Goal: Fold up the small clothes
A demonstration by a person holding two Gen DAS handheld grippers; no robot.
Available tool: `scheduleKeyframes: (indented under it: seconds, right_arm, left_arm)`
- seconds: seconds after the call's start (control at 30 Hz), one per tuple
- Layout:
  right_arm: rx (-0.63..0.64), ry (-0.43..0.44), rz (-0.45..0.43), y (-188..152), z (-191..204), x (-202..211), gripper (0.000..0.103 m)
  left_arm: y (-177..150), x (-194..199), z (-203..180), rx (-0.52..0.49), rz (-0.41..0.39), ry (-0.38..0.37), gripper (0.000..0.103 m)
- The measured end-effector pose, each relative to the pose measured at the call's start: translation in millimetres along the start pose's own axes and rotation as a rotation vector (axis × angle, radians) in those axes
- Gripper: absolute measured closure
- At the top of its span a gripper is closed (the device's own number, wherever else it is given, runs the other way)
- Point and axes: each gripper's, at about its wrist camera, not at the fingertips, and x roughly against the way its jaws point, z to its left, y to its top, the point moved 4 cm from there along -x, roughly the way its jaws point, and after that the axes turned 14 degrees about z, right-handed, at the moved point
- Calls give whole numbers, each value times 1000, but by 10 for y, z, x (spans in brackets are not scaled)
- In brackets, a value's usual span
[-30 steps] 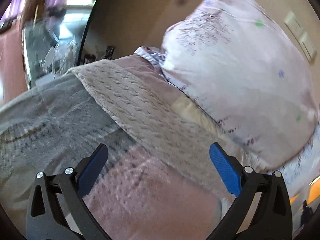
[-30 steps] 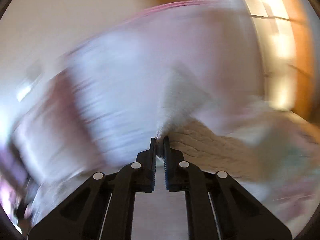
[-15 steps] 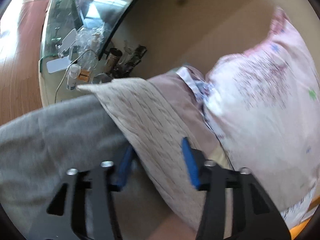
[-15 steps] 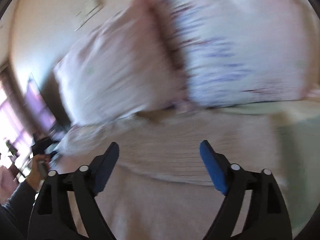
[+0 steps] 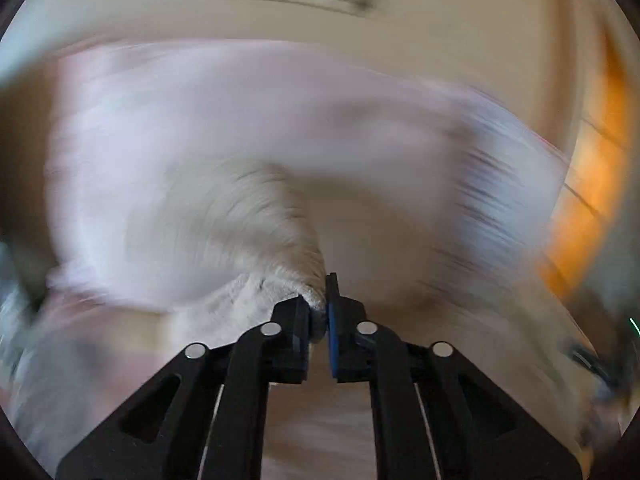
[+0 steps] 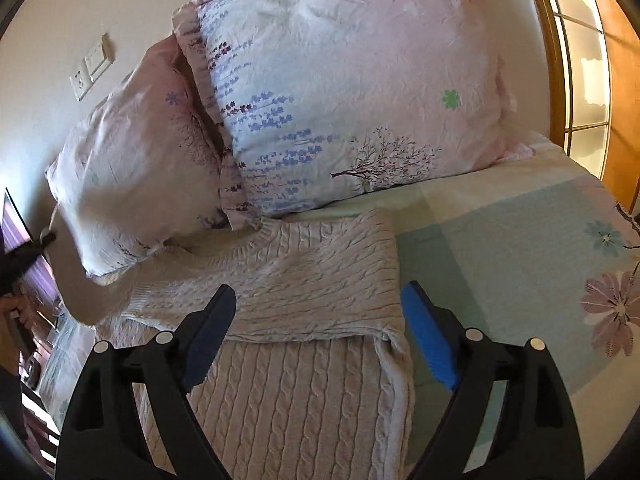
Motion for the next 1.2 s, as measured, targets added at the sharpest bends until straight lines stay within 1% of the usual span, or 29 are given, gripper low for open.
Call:
scheduleKeyframes:
  seconds: [0.03, 0.07, 0.1, 0.17, 0.2, 0.23, 0.27, 0.3, 0.37, 0.43, 0.47, 0.53, 0.57, 0.63, 0.67, 0.7, 0.73, 0.77, 0.8, 0.83, 0.87, 0.93, 0.97, 1.0, 1.03, 1.07, 1.1, 1.17, 1.2]
  right_arm:
    - [2, 3, 8, -15, 30, -30, 16]
    - [0, 4, 21, -40, 23, -46, 16]
    - [-12, 4, 43, -86, -13, -41, 16]
    - [-31, 20, 64, -192, -107, 42, 16]
    - [-40, 19, 73, -246, -161, 89, 16]
    - [-55, 18, 93, -335, -246, 157, 16]
    - [-69, 29, 110, -409, -311, 206, 17]
    - [-92, 52, 136, -515, -394, 261, 17]
    - [-137, 102, 182, -689, -495, 313, 22]
    - [-184, 170, 244, -904, -553, 328, 34]
    - [-201, 198, 274, -1004, -555, 328, 40]
    - [-214, 245, 322, -1210, -512, 321, 46]
    - [-215, 258, 340, -1290, -478, 317, 50]
    - [-204, 288, 341, -1419, -394, 365, 52]
    - [-208, 325, 359, -1494, -354, 377, 61]
    - [-215, 364, 381, -1559, -329, 374, 67]
    - [-229, 427, 414, -1666, -277, 359, 75]
    - [-232, 453, 431, -1722, -243, 349, 84]
    - [-227, 475, 447, -1786, -196, 332, 90]
    - [-222, 493, 455, -1852, -150, 323, 93]
    - [-223, 506, 445, -1881, -124, 325, 93]
    - [-234, 537, 418, -1862, -105, 342, 94]
    - [-239, 559, 397, -1821, -96, 355, 94]
    - [-240, 580, 372, -1753, -79, 378, 94]
    - [-234, 591, 344, -1684, -66, 405, 94]
    - [-224, 599, 313, -1590, -46, 439, 95]
    - [-201, 605, 257, -1387, -8, 505, 95]
    - [-161, 608, 156, -990, 41, 610, 95]
    - [-137, 610, 95, -730, 70, 655, 95]
  left_arm:
    - [-46, -122, -374, -68, 36, -72, 77]
    - [-156, -293, -800, -148, 100, -154, 65]
    - [-244, -386, -987, -188, 137, -177, 63]
    - [-425, -481, -1119, -227, 184, -164, 63]
    - [-524, -469, -1031, -209, 196, -141, 55]
    - [-623, -417, -858, -164, 208, -117, 50]
    - [-686, -373, -693, -125, 215, -105, 41]
    - [-819, -288, -456, -63, 234, -87, 36]
    - [-1077, -147, -86, 31, 285, -53, 34]
    - [-1450, 0, 253, 136, 342, -26, 34]
    - [-1639, 86, 358, 183, 364, -36, 34]
    - [-1945, 208, 473, 253, 388, -75, 34]
    - [-2042, 258, 492, 275, 395, -91, 36]
    - [-2318, 354, 499, 337, 412, -158, 44]
    - [-2393, 359, 475, 355, 419, -187, 52]
    - [-2484, 424, 428, 365, 399, -202, 55]
    - [-2566, 480, 357, 360, 398, -218, 59]
    - [-2641, 521, 310, 364, 398, -235, 68]
    - [-2722, 570, 240, 372, 405, -274, 74]
    - [-2801, 583, 167, 381, 421, -309, 75]
    - [-2847, 596, 111, 384, 419, -314, 77]
    - [-2857, 611, -11, 363, 403, -297, 79]
    - [-2872, 608, -29, 368, 403, -306, 86]
    - [-2863, 570, -60, 381, 407, -334, 93]
    - [-2827, 536, -81, 380, 403, -351, 96]
    - [-2789, 526, -81, 368, 395, -358, 96]
    - [-2660, 510, -83, 346, 370, -367, 96]
    - [-2360, 498, -23, 319, 307, -378, 97]
    - [-2092, 494, 79, 308, 250, -364, 97]
